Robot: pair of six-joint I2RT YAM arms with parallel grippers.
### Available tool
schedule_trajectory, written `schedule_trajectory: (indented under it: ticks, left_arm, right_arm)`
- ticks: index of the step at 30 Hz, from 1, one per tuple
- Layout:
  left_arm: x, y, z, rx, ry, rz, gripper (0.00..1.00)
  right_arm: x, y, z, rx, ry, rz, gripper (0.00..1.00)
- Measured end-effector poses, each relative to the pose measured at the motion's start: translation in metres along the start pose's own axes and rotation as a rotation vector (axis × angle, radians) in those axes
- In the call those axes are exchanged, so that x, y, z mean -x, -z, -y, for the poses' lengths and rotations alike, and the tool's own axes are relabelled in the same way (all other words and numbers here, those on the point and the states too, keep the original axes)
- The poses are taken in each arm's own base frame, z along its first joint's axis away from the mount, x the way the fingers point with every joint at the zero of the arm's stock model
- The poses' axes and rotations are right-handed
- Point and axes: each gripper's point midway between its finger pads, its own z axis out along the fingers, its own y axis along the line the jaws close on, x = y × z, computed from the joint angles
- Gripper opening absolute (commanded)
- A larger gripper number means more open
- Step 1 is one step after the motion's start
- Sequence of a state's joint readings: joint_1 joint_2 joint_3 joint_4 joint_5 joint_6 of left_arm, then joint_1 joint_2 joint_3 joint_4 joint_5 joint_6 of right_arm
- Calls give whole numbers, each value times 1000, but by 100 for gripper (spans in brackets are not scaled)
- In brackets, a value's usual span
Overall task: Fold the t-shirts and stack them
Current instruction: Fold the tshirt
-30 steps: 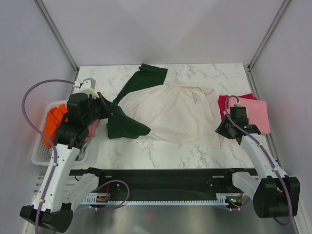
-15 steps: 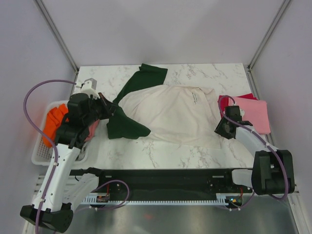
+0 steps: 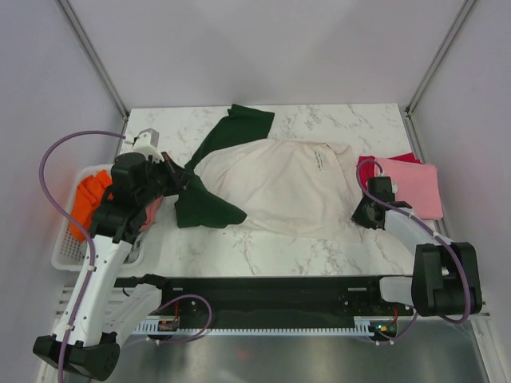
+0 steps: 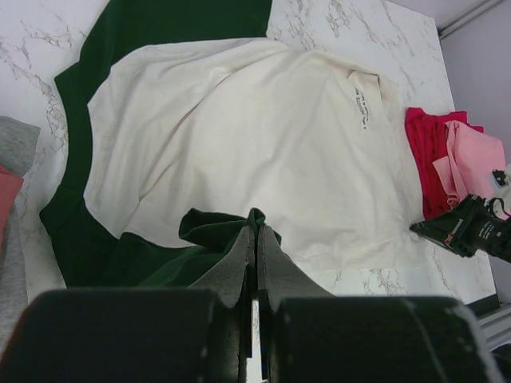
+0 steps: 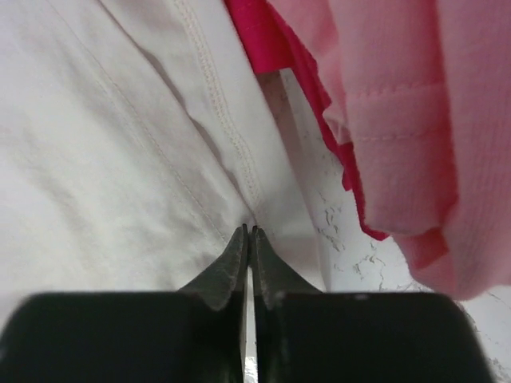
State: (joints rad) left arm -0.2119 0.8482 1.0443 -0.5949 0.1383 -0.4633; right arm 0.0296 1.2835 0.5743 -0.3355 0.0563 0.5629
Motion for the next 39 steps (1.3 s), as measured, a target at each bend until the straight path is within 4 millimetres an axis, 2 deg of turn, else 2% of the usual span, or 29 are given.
schedule_trajectory:
  ticks: [17,23,29,34,39]
  left_arm:
    - [-10,-5,-6,12,4,-24,2]
    - [-10,-6,-5,10,4,-25,2]
    - [-8,-8,-6,22,5,-33,2]
    - [18,-1,3,23,-1,18,2]
    - [67,20,19,29,-27,124,2]
  right_arm:
    - [13,29,-15,85,-9,63,0]
    - [29,50,-31,159,-1,103,0]
    - [55,79,-52,241,1,184,0]
    - [78,102,-67,287,1,235,0]
    - [107,132,-82,352,-11,287,0]
